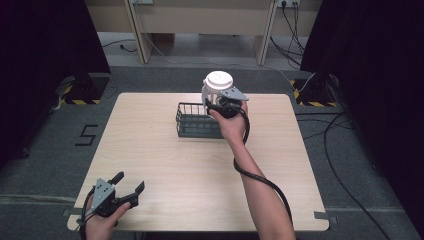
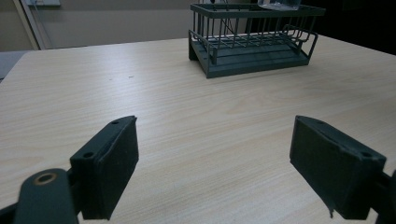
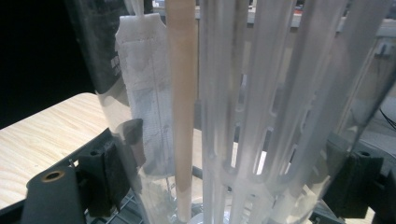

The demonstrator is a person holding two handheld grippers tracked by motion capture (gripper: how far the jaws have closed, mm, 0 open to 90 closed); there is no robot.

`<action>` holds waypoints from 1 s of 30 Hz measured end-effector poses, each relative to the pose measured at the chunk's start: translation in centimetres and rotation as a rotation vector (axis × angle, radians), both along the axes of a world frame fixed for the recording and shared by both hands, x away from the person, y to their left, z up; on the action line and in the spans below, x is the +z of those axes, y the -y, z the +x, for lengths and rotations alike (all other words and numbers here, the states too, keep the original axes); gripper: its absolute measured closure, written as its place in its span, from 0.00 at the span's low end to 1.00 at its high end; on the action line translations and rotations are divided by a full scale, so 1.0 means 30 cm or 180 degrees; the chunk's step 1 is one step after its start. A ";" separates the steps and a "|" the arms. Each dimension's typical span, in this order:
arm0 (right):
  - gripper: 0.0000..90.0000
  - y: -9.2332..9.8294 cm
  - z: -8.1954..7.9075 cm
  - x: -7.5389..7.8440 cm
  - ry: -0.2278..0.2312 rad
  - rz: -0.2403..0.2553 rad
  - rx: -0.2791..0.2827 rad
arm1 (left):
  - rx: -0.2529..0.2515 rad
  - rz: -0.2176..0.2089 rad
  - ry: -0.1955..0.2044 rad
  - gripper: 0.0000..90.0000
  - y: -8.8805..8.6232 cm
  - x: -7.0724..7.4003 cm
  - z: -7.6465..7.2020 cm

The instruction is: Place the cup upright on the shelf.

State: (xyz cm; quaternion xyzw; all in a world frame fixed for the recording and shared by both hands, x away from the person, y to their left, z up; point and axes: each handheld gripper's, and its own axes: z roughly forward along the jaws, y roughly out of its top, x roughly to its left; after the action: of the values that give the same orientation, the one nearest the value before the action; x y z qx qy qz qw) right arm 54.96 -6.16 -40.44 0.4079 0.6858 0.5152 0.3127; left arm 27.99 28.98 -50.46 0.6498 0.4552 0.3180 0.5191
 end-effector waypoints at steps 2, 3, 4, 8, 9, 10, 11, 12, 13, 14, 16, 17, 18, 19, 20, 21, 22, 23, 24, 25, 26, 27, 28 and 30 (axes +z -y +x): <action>0.20 -0.002 0.002 0.000 0.0000 0.0002 0.0001 | 0.0000 0.0001 0.0001 0.17 0.000 0.000 0.000; 0.20 -0.005 0.005 0.000 -0.0003 0.0005 0.0003 | 0.0000 0.0000 0.0001 0.17 0.000 0.000 0.000; 0.20 -0.010 0.009 -0.001 -0.0013 0.0006 0.0005 | -0.0001 -0.0008 0.0003 0.17 0.001 0.000 0.000; 0.20 -0.019 0.016 -0.005 -0.0022 0.0005 0.0007 | -0.0007 0.0008 0.0000 0.17 0.000 0.000 0.000; 0.20 -0.022 0.018 -0.007 -0.0028 0.0000 0.0006 | -0.0007 0.0008 0.0000 0.17 0.000 0.000 0.000; 0.20 -0.022 0.018 -0.007 -0.0028 0.0000 0.0006 | -0.0008 0.0002 -0.0001 0.17 0.000 0.000 0.000; 0.20 -0.028 0.022 -0.012 -0.0041 -0.0008 0.0007 | -0.0009 0.0002 0.0004 0.17 0.000 0.000 0.000; 0.20 -0.029 0.023 -0.014 -0.0044 -0.0011 0.0005 | -0.0010 0.0002 0.0003 0.17 0.000 0.000 0.000; 0.20 -0.032 0.024 -0.017 -0.0054 -0.0014 0.0009 | -0.0010 0.0002 0.0003 0.17 0.000 0.000 0.000; 0.20 -0.032 0.024 -0.017 -0.0054 -0.0014 0.0009 | -0.0011 0.0001 0.0002 0.17 0.000 0.000 0.000; 0.20 -0.036 0.028 -0.024 -0.0072 -0.0031 0.0014 | -0.0011 -0.0002 0.0001 0.17 0.001 0.000 0.000; 0.20 -0.039 0.031 -0.031 -0.0095 -0.0045 0.0019 | -0.0011 0.0004 0.0000 0.17 0.000 0.000 0.000; 0.20 -0.039 0.031 -0.031 -0.0095 -0.0045 0.0019 | -0.0011 0.0004 0.0000 0.17 0.000 0.000 0.000; 0.20 -0.041 0.033 -0.038 -0.0121 -0.0051 0.0017 | -0.0010 -0.0004 0.0001 0.17 0.001 0.000 0.000; 0.20 -0.042 0.035 -0.041 -0.0128 -0.0056 0.0013 | -0.0011 0.0001 -0.0001 0.17 0.000 0.000 0.000; 0.20 -0.042 0.035 -0.041 -0.0128 -0.0056 0.0013 | -0.0010 -0.0003 0.0002 0.17 0.001 0.000 0.000; 0.20 -0.042 0.039 -0.048 -0.0151 -0.0059 0.0007 | -0.0011 0.0004 0.0002 0.17 0.000 0.000 0.000; 0.20 -0.042 0.039 -0.048 -0.0151 -0.0059 0.0007 | -0.0011 0.0004 0.0002 0.17 0.000 0.000 0.000; 0.20 -0.041 0.041 -0.051 -0.0157 -0.0062 0.0004 | -0.0011 0.0003 0.0000 0.17 0.000 0.000 0.000; 0.20 -0.042 0.044 -0.056 -0.0177 -0.0072 -0.0005 | -0.0011 0.0003 0.0000 0.17 0.000 0.000 0.000; 0.20 -0.042 0.044 -0.057 -0.0185 -0.0076 -0.0004 | -0.0011 0.0003 0.0000 0.17 0.000 0.000 0.000; 0.20 -0.043 0.045 -0.060 -0.0189 -0.0093 -0.0004 | -0.0012 0.0003 0.0001 0.17 0.000 0.000 0.000; 0.20 -0.044 0.046 -0.062 -0.0196 -0.0098 -0.0003 | -0.0012 -0.0002 0.0002 0.17 0.001 0.000 0.000; 0.20 -0.046 0.047 -0.067 -0.0219 -0.0102 -0.0003 | -0.0013 -0.0002 0.0003 0.17 0.001 0.000 0.000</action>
State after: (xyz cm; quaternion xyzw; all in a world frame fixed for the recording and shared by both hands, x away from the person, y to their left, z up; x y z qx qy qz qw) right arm 56.37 -4.79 -42.45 0.4207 0.7042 0.4897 0.2956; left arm 28.00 28.95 -50.47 0.6504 0.4537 0.3171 0.5202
